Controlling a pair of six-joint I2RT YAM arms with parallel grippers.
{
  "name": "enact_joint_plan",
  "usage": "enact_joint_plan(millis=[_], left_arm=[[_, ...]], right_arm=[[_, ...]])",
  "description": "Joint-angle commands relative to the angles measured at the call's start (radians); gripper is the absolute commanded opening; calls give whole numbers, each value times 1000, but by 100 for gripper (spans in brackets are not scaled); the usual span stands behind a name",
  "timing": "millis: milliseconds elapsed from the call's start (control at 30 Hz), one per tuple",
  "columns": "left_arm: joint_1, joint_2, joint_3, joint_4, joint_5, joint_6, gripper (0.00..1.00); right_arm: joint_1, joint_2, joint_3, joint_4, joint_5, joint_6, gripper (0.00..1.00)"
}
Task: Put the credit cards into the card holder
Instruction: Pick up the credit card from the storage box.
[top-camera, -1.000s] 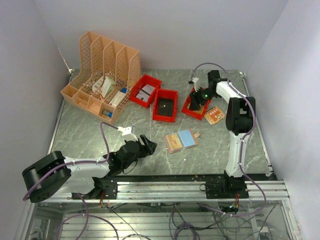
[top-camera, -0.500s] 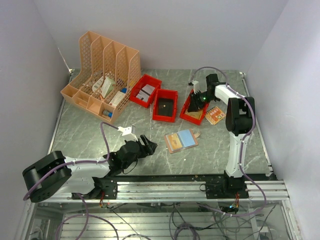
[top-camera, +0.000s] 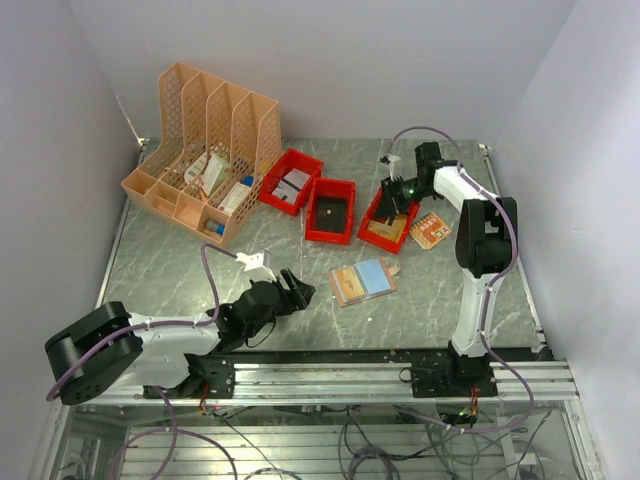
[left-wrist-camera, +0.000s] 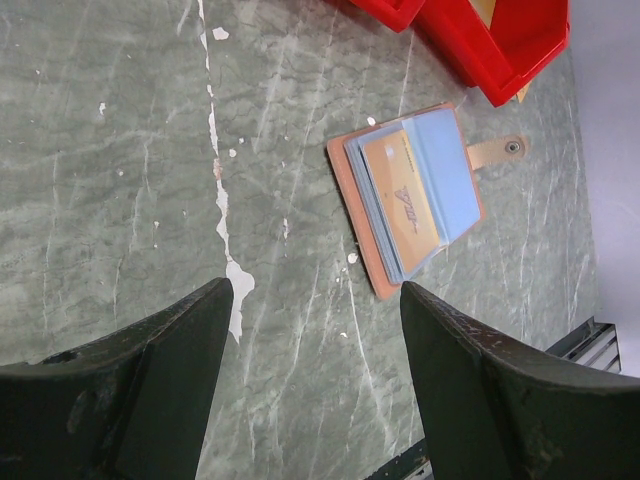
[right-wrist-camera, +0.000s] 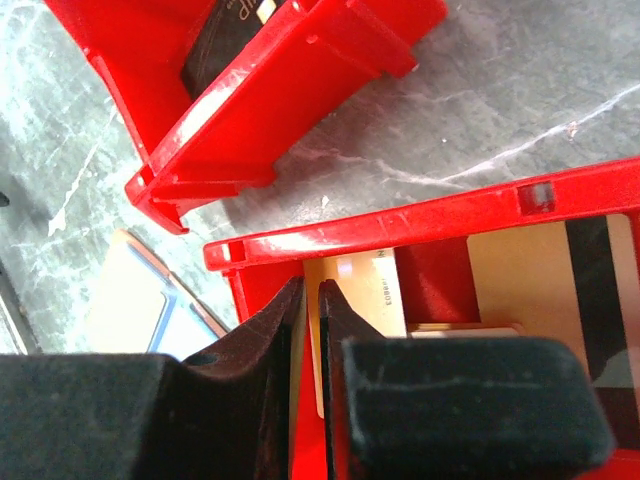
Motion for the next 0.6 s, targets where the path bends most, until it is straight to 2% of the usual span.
enact_joint_plan(millis=[0,100,167,267,300,567], left_arm=[[5,1,28,25,-5,15,79],[5,9,30,31,-1,15,79],[4,13,30,34,0,14,79],[5,21,29,43,1,13,79],[5,25,29,46,4,12,79],[5,58,60,92,42,35,76]], right_arm=[[3,-36,-33,-38,-25,-4,12],[5,-39,-40,-49,-15,-18,13],[5,-46,-46,-34,30,-20,18],[8,-62,-68,44,132,-17,36],[8,-55,-66,61,153,-23,38],[16,12,-24,35,164,-86,39]])
